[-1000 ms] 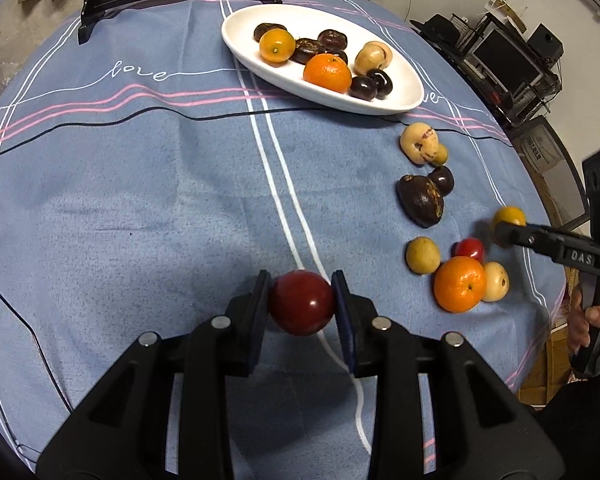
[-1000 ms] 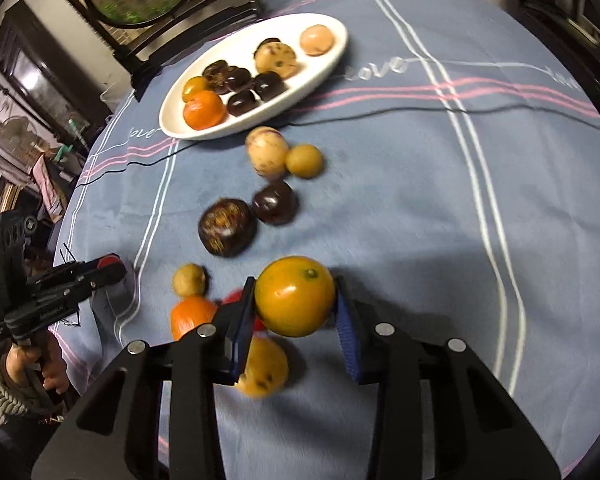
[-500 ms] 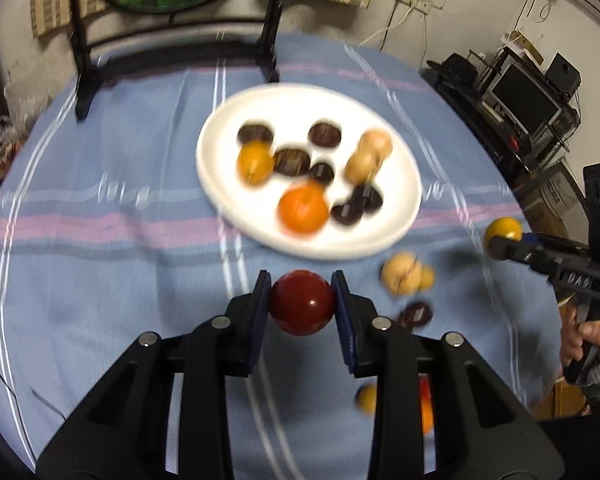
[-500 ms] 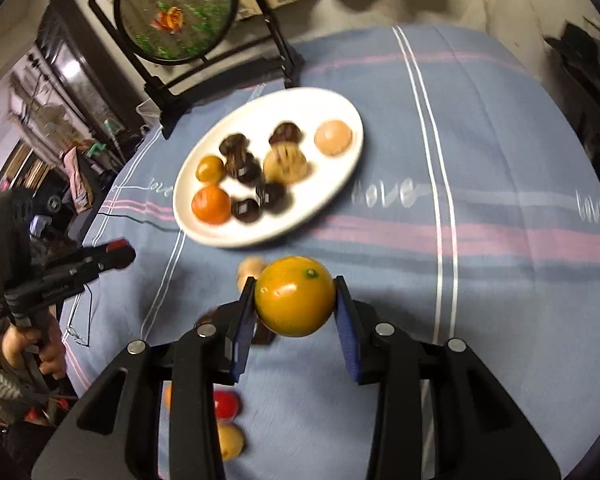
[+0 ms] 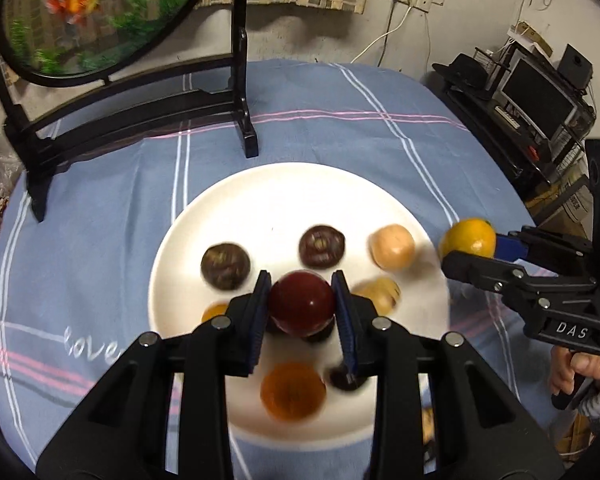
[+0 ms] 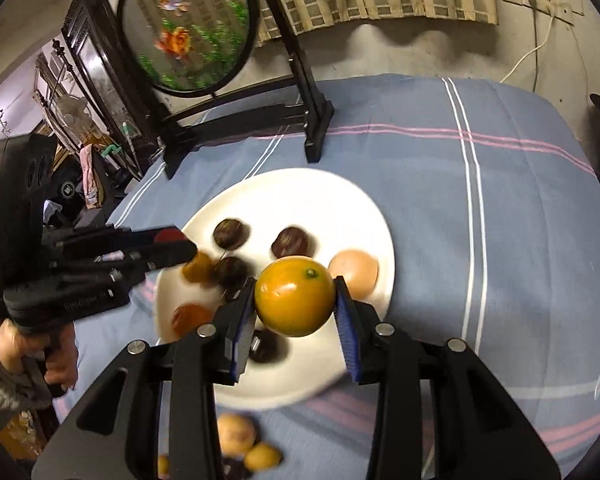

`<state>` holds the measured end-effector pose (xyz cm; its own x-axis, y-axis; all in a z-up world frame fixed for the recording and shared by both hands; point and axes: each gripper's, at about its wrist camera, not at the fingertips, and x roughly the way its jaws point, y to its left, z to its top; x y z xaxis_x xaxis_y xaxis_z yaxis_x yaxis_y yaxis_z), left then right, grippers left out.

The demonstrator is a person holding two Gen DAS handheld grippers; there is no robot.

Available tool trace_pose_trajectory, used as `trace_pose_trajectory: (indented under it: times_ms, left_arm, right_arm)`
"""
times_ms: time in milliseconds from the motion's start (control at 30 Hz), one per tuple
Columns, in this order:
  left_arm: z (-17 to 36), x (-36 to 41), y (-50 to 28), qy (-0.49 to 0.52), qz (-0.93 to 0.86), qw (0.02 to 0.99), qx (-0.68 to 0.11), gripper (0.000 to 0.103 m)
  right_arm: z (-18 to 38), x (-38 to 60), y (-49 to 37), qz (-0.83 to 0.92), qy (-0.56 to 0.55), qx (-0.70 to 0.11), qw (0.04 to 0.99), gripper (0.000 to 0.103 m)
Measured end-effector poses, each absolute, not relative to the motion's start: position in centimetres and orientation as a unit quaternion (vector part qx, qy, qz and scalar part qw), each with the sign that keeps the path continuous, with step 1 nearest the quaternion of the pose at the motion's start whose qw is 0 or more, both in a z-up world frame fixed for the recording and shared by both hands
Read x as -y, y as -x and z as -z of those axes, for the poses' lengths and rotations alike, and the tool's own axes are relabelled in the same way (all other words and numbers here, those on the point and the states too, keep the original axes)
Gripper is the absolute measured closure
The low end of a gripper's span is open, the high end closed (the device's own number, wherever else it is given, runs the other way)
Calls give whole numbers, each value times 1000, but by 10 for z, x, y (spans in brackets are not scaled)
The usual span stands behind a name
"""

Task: Organize fruits
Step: 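Carry both held fruits onto the white plate and open both grippers, then move both grippers back toward the remaining fruit cluster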

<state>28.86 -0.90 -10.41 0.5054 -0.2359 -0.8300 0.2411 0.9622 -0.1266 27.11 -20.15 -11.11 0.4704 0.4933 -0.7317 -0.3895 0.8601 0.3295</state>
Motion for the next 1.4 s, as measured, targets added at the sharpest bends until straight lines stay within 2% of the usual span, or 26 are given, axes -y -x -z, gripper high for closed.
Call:
trace_pose_trajectory:
  times_ms: [333, 367, 400, 433, 467, 633, 733, 933, 1033, 1133, 1200, 1400]
  left_arm:
    - [147, 6, -363, 20, 146, 858, -491, 71]
    - [149, 6, -367, 22, 147, 858, -491, 69]
    - [152, 5, -371, 26, 148, 858, -491, 56]
    - [153, 4, -373, 29, 148, 860, -488, 50]
    - [153, 3, -372, 30, 148, 861, -486, 46]
    - [152, -3, -370, 44, 150, 864, -479, 46]
    - [140, -15, -356, 63, 143, 868, -472, 36]
    - [119, -38, -285, 61, 115, 871, -474, 29]
    - [119, -46, -234, 72, 99, 865, -486, 21]
    - [127, -45, -187, 75, 101, 851, -510, 20]
    - [134, -38, -157, 58, 106, 844, -523, 20]
    - [150, -14, -85, -1, 131, 824, -551, 20]
  right_arm:
    - [149, 180, -329, -242, -50, -466, 850, 65]
    - [151, 179, -331, -243, -52, -468, 848, 64]
    - [151, 178, -333, -244, -53, -471, 846, 60]
    - [151, 176, -334, -246, -52, -469, 847, 54]
    - [148, 176, -331, -242, -47, -456, 855, 38]
    - [132, 182, -321, -235, -44, -428, 872, 38]
    - [117, 197, -305, -223, -53, -423, 877, 38]
    - [113, 237, -240, -197, -97, -426, 878, 38]
    - [122, 252, -205, -186, -120, -432, 874, 38]
    - [135, 270, -168, -176, -148, -448, 864, 38]
    - [147, 281, -148, -171, -169, -468, 850, 34]
    - [156, 292, -104, -180, -182, -481, 839, 33]
